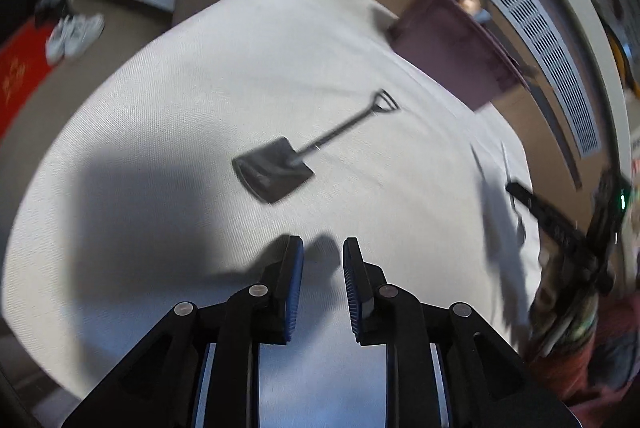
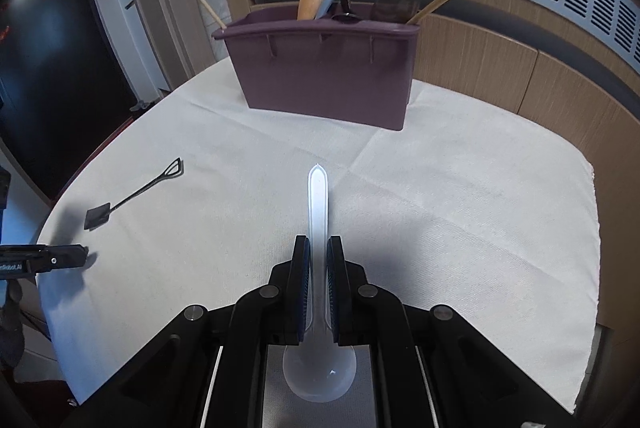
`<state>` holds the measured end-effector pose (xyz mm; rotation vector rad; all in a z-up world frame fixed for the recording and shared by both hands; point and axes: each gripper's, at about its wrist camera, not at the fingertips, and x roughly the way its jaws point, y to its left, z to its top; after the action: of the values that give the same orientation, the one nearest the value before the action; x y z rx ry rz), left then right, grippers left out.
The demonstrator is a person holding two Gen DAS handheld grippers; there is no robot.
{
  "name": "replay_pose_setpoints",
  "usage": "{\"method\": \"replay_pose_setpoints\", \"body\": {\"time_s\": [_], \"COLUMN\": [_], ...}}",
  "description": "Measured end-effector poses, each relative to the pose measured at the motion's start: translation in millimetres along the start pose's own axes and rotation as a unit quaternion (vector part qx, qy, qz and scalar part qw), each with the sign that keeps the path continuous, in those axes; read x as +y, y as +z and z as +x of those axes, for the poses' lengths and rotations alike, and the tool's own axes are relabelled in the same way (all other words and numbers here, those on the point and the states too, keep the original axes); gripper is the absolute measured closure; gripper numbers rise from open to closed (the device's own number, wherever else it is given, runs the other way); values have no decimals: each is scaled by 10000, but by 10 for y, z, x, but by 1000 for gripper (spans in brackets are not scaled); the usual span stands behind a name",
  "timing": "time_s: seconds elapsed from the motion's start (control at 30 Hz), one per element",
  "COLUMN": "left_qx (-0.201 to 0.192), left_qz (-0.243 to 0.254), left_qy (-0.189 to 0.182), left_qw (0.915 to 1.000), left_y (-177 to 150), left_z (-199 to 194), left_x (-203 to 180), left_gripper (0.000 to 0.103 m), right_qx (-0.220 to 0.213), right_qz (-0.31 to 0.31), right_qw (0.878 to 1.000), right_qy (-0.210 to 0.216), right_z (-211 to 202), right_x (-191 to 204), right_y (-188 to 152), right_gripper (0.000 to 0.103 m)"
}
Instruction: Organize utensils
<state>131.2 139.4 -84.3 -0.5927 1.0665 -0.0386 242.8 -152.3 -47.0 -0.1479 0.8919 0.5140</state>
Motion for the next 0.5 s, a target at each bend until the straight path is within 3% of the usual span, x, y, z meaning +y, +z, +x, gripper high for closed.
{"method": "replay_pose_setpoints", "body": {"time_s": [0.27, 0.33, 0.4, 0.5], "left_qx": [-294, -344, -440, -556], "left_qz": [-603, -664, -628, -249], "left_qy": [66, 97, 214, 623], "left_qw": [9977, 9972, 9968, 9962], "left_y": [710, 900, 1054, 1210], "left_z": [244, 323, 403, 521], "left_x": [73, 66, 19, -165], "left_gripper": [81, 80, 78, 74], "right_qx": [128, 268, 367, 346], "right_qz": [-18, 35, 112, 20], "right_qw": [9998, 9996, 9992, 9993], "right_qy": [-146, -13, 115, -135], "right_z": [113, 160, 221, 272], "right_x": [-57, -92, -125, -123], "right_y": [2, 1, 16, 34], "right_gripper": [95, 93, 93, 92]}}
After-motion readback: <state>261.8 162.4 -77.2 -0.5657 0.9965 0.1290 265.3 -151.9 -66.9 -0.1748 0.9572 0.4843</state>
